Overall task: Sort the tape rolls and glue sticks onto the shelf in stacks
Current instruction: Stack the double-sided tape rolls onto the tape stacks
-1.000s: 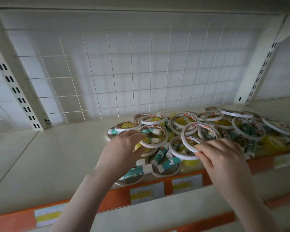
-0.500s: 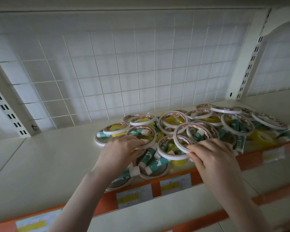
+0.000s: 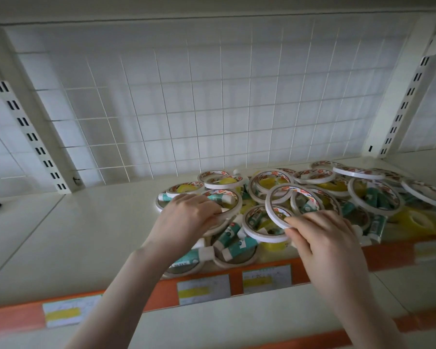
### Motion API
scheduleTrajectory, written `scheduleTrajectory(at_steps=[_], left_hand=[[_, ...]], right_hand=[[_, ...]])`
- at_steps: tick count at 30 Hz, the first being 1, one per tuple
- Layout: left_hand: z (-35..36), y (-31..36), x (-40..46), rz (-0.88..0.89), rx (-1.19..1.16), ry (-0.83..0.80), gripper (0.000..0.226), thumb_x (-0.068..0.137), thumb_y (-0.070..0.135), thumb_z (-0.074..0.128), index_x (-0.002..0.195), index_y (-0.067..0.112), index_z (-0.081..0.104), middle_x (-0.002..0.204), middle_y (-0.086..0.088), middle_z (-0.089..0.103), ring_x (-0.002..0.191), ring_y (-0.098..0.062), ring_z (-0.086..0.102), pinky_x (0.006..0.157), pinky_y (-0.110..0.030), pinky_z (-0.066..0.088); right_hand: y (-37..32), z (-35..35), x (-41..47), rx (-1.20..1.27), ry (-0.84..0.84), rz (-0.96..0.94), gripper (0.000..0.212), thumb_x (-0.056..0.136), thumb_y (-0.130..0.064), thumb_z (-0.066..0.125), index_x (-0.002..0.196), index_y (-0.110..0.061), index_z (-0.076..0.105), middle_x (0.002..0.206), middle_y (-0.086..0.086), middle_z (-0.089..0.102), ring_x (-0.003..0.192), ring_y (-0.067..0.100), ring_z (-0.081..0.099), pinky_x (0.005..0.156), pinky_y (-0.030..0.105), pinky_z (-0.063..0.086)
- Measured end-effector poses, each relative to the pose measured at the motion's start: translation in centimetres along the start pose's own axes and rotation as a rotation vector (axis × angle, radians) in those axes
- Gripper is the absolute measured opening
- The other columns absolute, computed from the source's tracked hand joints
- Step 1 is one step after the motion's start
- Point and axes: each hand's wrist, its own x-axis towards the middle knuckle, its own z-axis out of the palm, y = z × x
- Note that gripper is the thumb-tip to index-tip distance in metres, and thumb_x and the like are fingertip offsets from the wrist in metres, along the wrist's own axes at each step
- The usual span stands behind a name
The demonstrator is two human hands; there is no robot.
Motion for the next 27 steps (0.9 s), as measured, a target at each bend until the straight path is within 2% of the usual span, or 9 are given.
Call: scheduleTrajectory(at_steps=[4,9,13,17,19,21,23,27], left_hand=[[-1.4,0.7,-1.3,-0.020,0.013,0.032,0.030,0.085,0.035,0.045,0.079,0.017,0.068,0.074,0.002,0.065,0.068,-0.024,0.062,0.063,-0.032,0.052],[-3.7,0.7,-3.3,-0.060,0.048,0.059,0.023,0.081,0.032,0.049,0.079,0.018,0.067,0.074,0.005,0.064,0.069,-0.021,0.061,0.063,-0.030,0.052],[-6.1,-0.3,-6.1,-0.128,0.076,0.083,0.022,0.080,0.033,0.049,0.078,0.020,0.066,0.073,0.009,0.061,0.069,-0.013,0.055,0.063,-0.024,0.043],[-8.5,-2.1,-10.2,-0.247,0.091,0.120,0.021,0.080,0.034,0.049,0.076,0.022,0.065,0.072,0.012,0.059,0.069,-0.009,0.054,0.060,-0.020,0.042],[-9.8,-3.3,-12.5,-0.306,0.100,0.138,0.021,0.079,0.035,0.048,0.074,0.022,0.064,0.072,0.012,0.058,0.069,-0.007,0.053,0.059,-0.016,0.041],[-11.1,-4.7,-15.0,-0.345,0.117,0.159,0.020,0.078,0.035,0.049,0.074,0.022,0.064,0.070,0.013,0.058,0.069,-0.004,0.050,0.060,-0.012,0.035],[-12.5,-6.2,-17.6,-0.384,0.128,0.174,0.019,0.078,0.035,0.049,0.074,0.023,0.064,0.070,0.013,0.058,0.069,-0.004,0.049,0.059,-0.013,0.034],[-15.6,-10.1,-23.5,-0.445,0.153,0.178,0.019,0.077,0.036,0.049,0.073,0.024,0.063,0.070,0.013,0.058,0.067,-0.005,0.053,0.059,-0.015,0.037]], right_hand=[[-0.1,0.2,0.2,0.042,-0.001,-0.023,0.018,0.067,-0.007,0.076,0.084,-0.006,0.072,0.075,0.004,0.066,0.074,0.029,0.062,0.069,0.042,0.052],[-1.1,1.1,1.0,0.089,-0.018,-0.085,0.014,0.068,-0.007,0.076,0.081,-0.005,0.071,0.075,0.005,0.065,0.073,0.028,0.062,0.069,0.039,0.050],[-3.7,1.8,1.9,0.136,-0.018,-0.129,0.012,0.070,-0.008,0.075,0.081,-0.007,0.071,0.074,0.004,0.065,0.072,0.028,0.060,0.067,0.037,0.050],[-7.7,3.1,2.5,0.187,-0.026,-0.197,0.008,0.074,-0.009,0.075,0.080,-0.008,0.070,0.074,0.002,0.062,0.072,0.027,0.059,0.066,0.037,0.050],[-10.2,3.9,2.7,0.219,-0.024,-0.235,0.004,0.080,-0.013,0.066,0.080,-0.010,0.069,0.075,0.001,0.061,0.073,0.026,0.058,0.066,0.038,0.050],[-13.0,4.7,2.9,0.254,-0.042,-0.267,0.019,0.082,-0.023,0.052,0.078,-0.012,0.067,0.074,0.000,0.060,0.073,0.025,0.057,0.066,0.037,0.049],[-16.3,5.6,3.1,0.295,-0.043,-0.292,0.023,0.082,-0.026,0.046,0.078,-0.013,0.066,0.075,-0.001,0.059,0.075,0.024,0.055,0.069,0.035,0.043],[-24.0,7.4,3.1,0.348,-0.026,-0.337,0.010,0.074,-0.020,0.060,0.078,-0.014,0.067,0.073,-0.002,0.059,0.076,0.021,0.051,0.070,0.031,0.036]])
